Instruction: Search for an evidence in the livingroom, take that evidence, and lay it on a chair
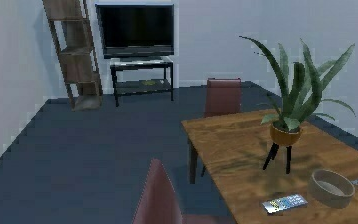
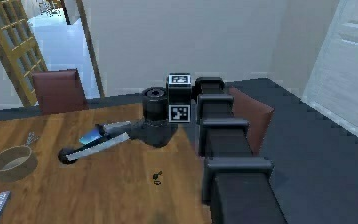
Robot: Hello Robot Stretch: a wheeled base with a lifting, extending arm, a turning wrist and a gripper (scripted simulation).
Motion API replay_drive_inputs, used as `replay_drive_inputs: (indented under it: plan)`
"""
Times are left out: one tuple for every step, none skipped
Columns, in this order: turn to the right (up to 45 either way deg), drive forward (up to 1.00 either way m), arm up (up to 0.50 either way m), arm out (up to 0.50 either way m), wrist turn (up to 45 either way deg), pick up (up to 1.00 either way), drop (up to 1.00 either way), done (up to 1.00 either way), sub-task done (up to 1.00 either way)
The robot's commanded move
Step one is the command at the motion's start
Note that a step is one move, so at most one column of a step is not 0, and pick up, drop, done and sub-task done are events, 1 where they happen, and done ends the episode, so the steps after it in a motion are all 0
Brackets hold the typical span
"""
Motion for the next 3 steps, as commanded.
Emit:
replay_drive_inputs:
  plan:
    - [0.0, 0.00, 0.00, 0.00, -45.0, 0.00, 0.00, 0.00, 0.00]
    - [0.0, 0.00, 0.00, 0.00, -18.0, 0.00, 0.00, 0.00, 0.00]
    - [0.0, 0.00, 0.00, -0.16, 0.0, 0.00, 0.00, 0.00, 0.00]
